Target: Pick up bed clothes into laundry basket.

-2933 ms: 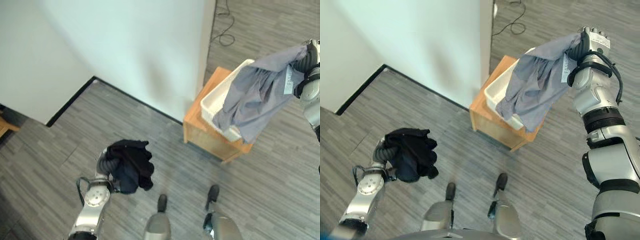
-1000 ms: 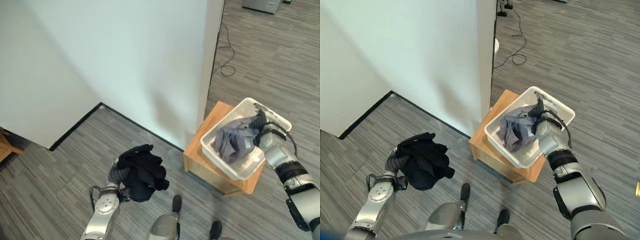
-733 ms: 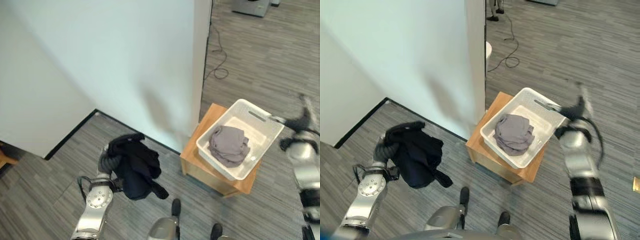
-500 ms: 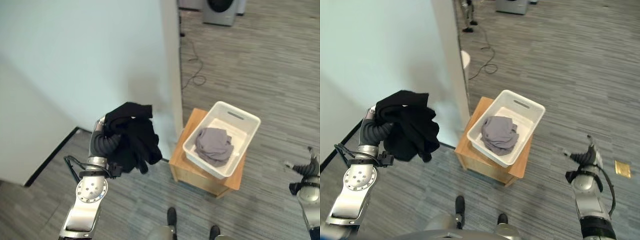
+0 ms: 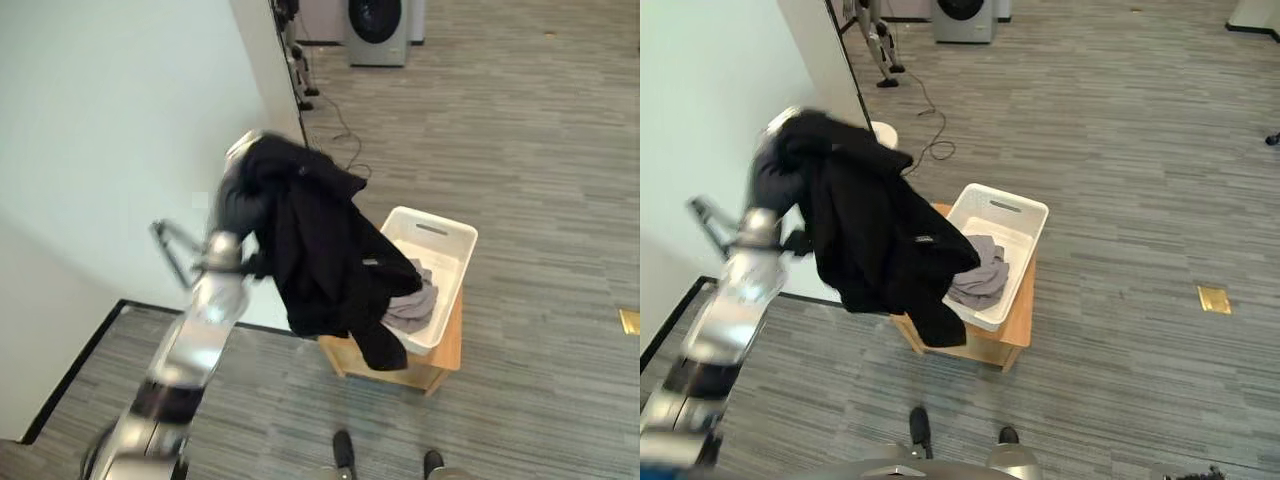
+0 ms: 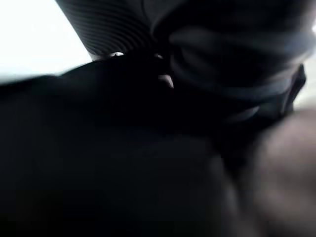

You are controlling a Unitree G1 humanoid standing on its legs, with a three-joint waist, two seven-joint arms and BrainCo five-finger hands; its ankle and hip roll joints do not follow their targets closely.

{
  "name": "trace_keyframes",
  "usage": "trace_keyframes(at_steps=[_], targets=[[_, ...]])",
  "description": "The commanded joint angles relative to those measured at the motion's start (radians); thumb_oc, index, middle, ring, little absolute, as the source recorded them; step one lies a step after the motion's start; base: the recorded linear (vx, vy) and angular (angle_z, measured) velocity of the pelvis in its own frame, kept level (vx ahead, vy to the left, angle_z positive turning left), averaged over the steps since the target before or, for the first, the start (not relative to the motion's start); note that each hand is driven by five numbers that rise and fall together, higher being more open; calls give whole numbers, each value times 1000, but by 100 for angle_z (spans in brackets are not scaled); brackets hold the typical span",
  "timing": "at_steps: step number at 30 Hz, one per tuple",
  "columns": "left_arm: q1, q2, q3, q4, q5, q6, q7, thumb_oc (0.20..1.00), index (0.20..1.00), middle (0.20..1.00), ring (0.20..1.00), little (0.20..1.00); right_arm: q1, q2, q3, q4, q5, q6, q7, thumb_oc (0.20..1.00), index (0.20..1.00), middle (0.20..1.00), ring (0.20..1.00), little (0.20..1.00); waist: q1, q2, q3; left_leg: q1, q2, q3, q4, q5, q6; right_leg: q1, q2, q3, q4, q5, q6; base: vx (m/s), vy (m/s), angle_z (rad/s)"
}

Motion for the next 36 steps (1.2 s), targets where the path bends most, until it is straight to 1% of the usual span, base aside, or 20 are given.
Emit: trace_keyframes(at_steps=[1, 2, 3, 4, 5, 6, 8, 11, 14, 17, 19, 21, 25, 27, 31, 33, 35, 36], targets=[[-185, -3, -47, 115, 74, 12, 61, 200, 200, 200, 200, 200, -64, -6, 70, 11, 42, -4, -14, 1000, 1000, 1000, 1000, 1000, -35, -34, 17, 88, 87, 21, 15, -107, -73, -48, -107, -26, -4, 73, 83, 13, 38, -19], [-238, -34, -100, 208, 91, 32, 59, 200, 200, 200, 200, 200, -67, 2, 89, 16, 44, -2, -15, 1000, 1000, 1000, 1000, 1000, -58, -26, 20, 91, 88, 31, 15, -107, -75, -53, -107, -20, -4, 73, 84, 9, 32, -17], [-244, -36, -103, 215, 91, 30, 61, 200, 200, 200, 200, 200, -67, 2, 88, 16, 44, -2, -15, 1000, 1000, 1000, 1000, 1000, -57, -26, 21, 91, 88, 31, 15, -107, -75, -53, -107, -20, -4, 73, 84, 9, 31, -31], [-262, -62, -128, 260, 104, 38, 57, 200, 200, 200, 200, 200, -66, 10, 96, 16, 44, -2, -17, 1000, 1000, 1000, 1000, 1000, -69, -23, 23, 91, 87, 36, 15, -107, -75, -57, -108, -15, -4, 74, 84, -2, 25, -24], [-302, -101, -171, 339, 125, 57, 55, 200, 200, 200, 200, 200, -69, 21, 118, 14, 41, -3, -20, 1000, 1000, 1000, 1000, 1000, -90, -16, 28, 90, 86, 44, 15, -108, -74, -65, -109, -7, -4, 76, 84, -6, 27, -21], [-323, -126, -196, 386, 148, 65, 54, 200, 200, 200, 200, 200, -69, 24, 122, 15, 42, -4, -23, 1000, 1000, 1000, 1000, 1000, -97, -13, 32, 88, 86, 49, 15, -108, -74, -71, -110, -4, -4, 78, 85, -25, 32, -21], [-428, -162, -291, 589, 265, 126, 64, 200, 200, 200, 200, 200, -57, 24, 130, 6, 53, -14, -41, 1000, 1000, 1000, 1000, 1000, -129, -3, 48, 74, 82, 72, 15, -106, -73, -103, -109, 14, -4, 88, 90, -60, 34, -34], [-551, -177, -383, 816, 359, 172, 83, 200, 200, 200, 200, 200, -53, 24, 143, 18, 61, -27, -64, 1000, 1000, 1000, 1000, 1000, -144, -6, 59, 56, 85, 89, 15, -100, -76, -134, -107, 21, -4, 100, 93, -51, -8, -32], [-635, -216, -460, 1026, 460, 204, 83, 200, 200, 200, 200, 200, -61, 25, 171, 48, 81, -49, -83, 1000, 1000, 1000, 1000, 1000, -162, -18, 77, 33, 93, 94, 15, -89, -82, -165, -103, 22, -1, 109, 95, -58, -42, -20], [-645, -231, -490, 1070, 519, 225, 82, 200, 200, 200, 200, 200, -75, 28, 183, 51, 94, -61, -89, 1000, 1000, 1000, 1000, 1000, -165, -25, 90, 17, 95, 91, 15, -83, -83, -180, -98, 21, 1, 112, 95, -43, -30, -1], [-643, -257, -516, 1110, 583, 248, 81, 200, 200, 200, 200, 200, -122, 58, 218, 76, 96, -55, -104, 1000, 1000, 1000, 1000, 1000, -155, -28, 101, 3, 98, 89, 15, -78, -84, -191, -95, 16, 2, 112, 95, -52, -47, 2], [-643, -267, -514, 1143, 597, 261, 82, 200, 200, 200, 200, 200, -158, 74, 243, 78, 108, -66, -105, 1000, 1000, 1000, 1000, 1000, -153, -37, 112, -12, 103, 92, 15, -73, -87, -209, -92, 13, 2, 117, 95, -66, -48, -1], [-639, -247, -510, 1160, 607, 263, 68, 200, 200, 200, 200, 200, -174, 88, 267, 90, 122, -67, -102, 1000, 1000, 1000, 1000, 1000, -146, -50, 123, -37, 113, 93, 15, -63, -92, -235, -85, 10, 3, 124, 93, -44, -54, -1], [-626, -253, -506, 1157, 606, 259, 66, 1000, 1000, 1000, 1000, 1000, -176, 97, 281, 97, 121, -65, -96, 1000, 1000, 1000, 1000, 1000, -139, -53, 127, -44, 116, 89, 15, -60, -93, -237, -83, 6, 2, 122, 91, -31, -59, 5], [-586, -309, -474, 1116, 558, 250, 86, 1000, 1000, 1000, 1000, 1000, -188, 113, 302, 90, 130, -67, -98, 1000, 1000, 1000, 1000, 1000, -128, -60, 133, -51, 122, 70, 15, -56, -96, -232, -80, -5, 0, 114, 84, -19, -59, 10], [-565, -342, -449, 1078, 497, 231, 103, 1000, 1000, 1000, 1000, 1000, -188, 117, 307, 84, 130, -65, -100, 1000, 1000, 1000, 1000, 1000, -122, -61, 129, -48, 125, 63, 15, -56, -97, -222, -77, -11, -2, 107, 81, 15, -73, 18], [-514, -389, -382, 995, 345, 195, 129, 1000, 1000, 1000, 1000, 1000, -187, 117, 305, 58, 131, -59, -108, 1000, 1000, 1000, 1000, 1000, -109, -63, 129, -35, 129, 56, 15, -56, -97, -202, -70, -15, -4, 98, 76, 9, -100, 21], [-464, -411, -332, 907, 230, 155, 139, 1000, 1000, 1000, 1000, 1000, -188, 114, 300, 29, 129, -55, -113, 1000, 1000, 1000, 1000, 1000, -98, -65, 125, -25, 133, 55, 15, -57, -96, -188, -64, -13, -4, 91, 71, -1, -116, 15]])
